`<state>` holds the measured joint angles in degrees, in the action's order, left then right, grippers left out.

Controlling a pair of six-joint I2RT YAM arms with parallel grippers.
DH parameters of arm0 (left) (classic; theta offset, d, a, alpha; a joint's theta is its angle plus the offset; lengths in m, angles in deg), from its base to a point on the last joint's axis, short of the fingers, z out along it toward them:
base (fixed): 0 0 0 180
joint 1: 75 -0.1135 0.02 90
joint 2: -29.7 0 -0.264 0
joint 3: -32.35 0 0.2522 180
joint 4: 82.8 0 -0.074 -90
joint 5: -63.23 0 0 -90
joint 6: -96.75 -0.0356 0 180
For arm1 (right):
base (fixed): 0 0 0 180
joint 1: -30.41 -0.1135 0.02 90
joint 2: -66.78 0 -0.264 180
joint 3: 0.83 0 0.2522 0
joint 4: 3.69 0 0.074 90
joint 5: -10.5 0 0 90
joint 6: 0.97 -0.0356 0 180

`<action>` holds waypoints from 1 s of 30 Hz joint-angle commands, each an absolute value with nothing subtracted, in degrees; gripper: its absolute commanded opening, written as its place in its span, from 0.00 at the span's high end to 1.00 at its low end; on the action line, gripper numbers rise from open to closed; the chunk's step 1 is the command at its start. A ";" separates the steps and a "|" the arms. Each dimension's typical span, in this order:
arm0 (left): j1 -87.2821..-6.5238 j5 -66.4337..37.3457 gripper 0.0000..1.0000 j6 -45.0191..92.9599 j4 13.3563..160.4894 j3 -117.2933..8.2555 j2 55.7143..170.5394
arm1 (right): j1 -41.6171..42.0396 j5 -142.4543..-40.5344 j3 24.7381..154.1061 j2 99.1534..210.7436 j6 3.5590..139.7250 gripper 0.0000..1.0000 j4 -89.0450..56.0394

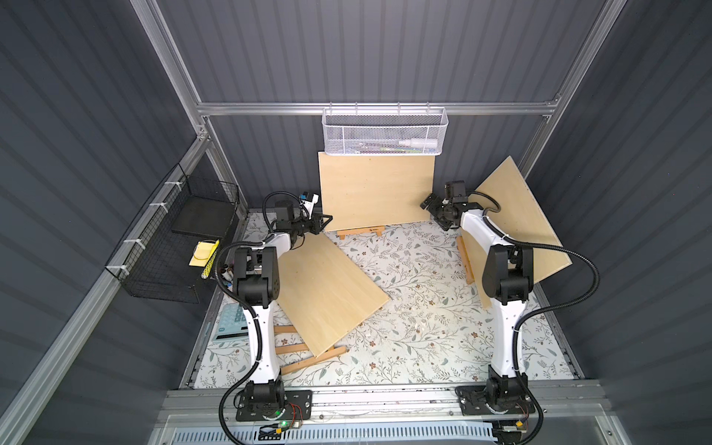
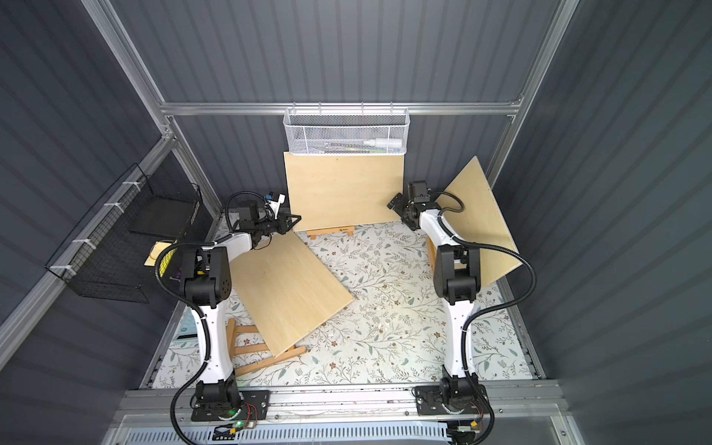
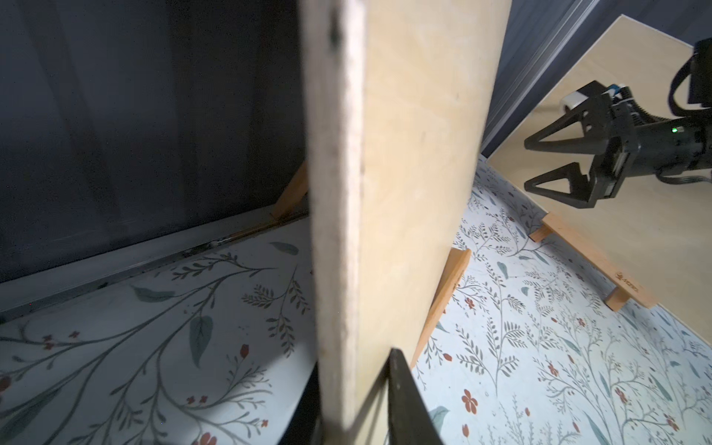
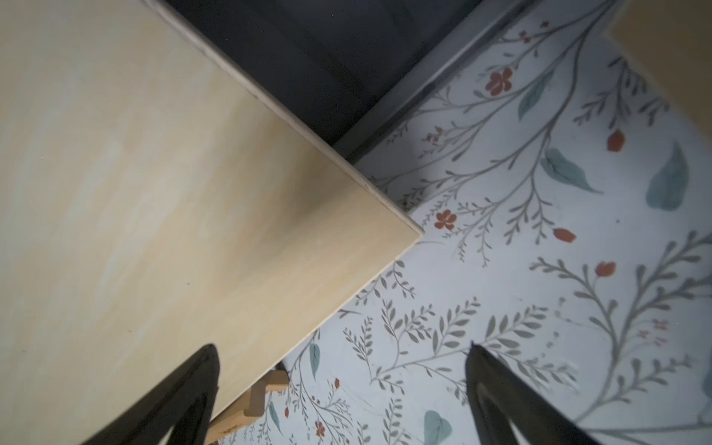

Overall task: Assemble the easel
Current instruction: Adjust the drawing board on the easel.

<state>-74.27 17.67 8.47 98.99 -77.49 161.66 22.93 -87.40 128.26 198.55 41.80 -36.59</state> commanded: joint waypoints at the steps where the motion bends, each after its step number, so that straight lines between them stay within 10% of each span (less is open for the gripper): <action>1: -80.98 -20.94 1.00 9.26 88.17 -77.37 165.08 | 22.76 -86.79 129.95 200.51 40.23 0.01 -32.29; 30: -82.82 -26.95 1.00 14.90 76.62 -87.12 170.45 | 21.77 -106.91 160.83 221.92 67.95 0.01 -40.21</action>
<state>-77.68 -9.39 10.46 87.19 -87.80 165.57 22.77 -103.37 158.99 222.11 64.38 -39.98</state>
